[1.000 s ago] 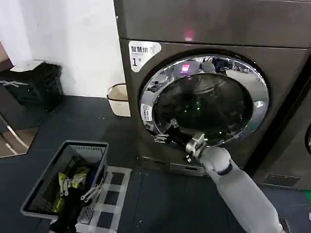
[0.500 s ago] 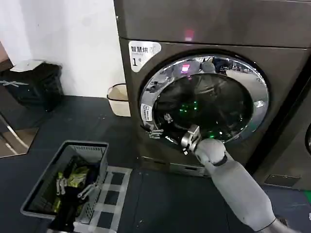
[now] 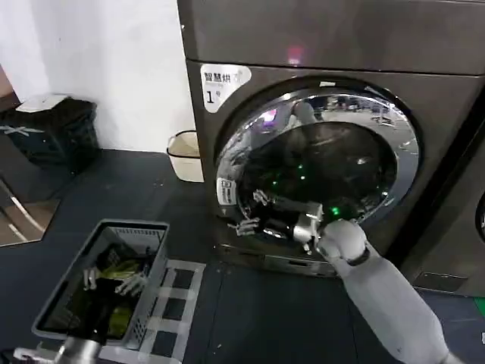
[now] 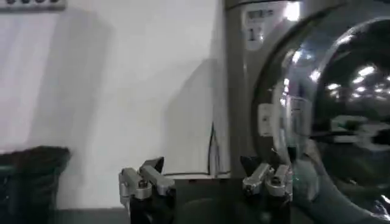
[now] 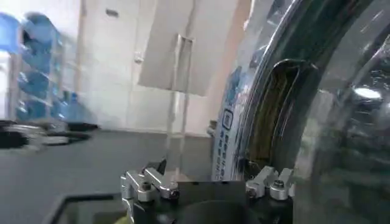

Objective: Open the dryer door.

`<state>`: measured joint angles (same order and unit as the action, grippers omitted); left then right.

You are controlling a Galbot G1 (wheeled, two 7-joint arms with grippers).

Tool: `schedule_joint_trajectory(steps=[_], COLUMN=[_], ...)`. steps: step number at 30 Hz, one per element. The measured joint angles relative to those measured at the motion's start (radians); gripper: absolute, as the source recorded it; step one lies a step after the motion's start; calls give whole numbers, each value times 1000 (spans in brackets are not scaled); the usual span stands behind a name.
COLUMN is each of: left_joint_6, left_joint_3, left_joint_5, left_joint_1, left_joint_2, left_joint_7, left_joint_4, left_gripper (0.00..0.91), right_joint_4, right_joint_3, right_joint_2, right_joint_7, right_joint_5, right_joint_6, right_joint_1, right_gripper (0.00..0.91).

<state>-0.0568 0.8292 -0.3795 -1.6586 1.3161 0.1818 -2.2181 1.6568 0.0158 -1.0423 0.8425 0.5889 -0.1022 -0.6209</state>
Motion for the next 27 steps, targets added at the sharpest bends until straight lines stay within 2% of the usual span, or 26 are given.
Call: schedule_joint_trajectory(steps=[10, 16, 19, 22, 27], left_joint_6=[-82, -145, -170, -174, -149], left_joint_3=[-20, -72, -127, -204, -366], left_joint_5=[-153, -295, -383, -465, -550], left_joint_1=[138, 240, 315, 407, 550], left_joint_2=[-170, -275, -340, -413, -513], left_joint_7=[16, 106, 148, 198, 213], left_joint_4=[131, 248, 321, 386, 430], left_gripper=[907, 907, 907, 907, 907], right_joint_4=[113, 184, 215, 246, 268], right_joint_3=[109, 197, 247, 308, 427], right_joint_2=[90, 129, 145, 159, 188], right_joint_7=[243, 369, 416, 460, 537], right_joint_5=[17, 21, 56, 85, 102], right_joint_6=[-20, -9, -2, 27, 60], right_joint_1=[-140, -246, -297, -353, -462], right_gripper=[907, 907, 907, 907, 907])
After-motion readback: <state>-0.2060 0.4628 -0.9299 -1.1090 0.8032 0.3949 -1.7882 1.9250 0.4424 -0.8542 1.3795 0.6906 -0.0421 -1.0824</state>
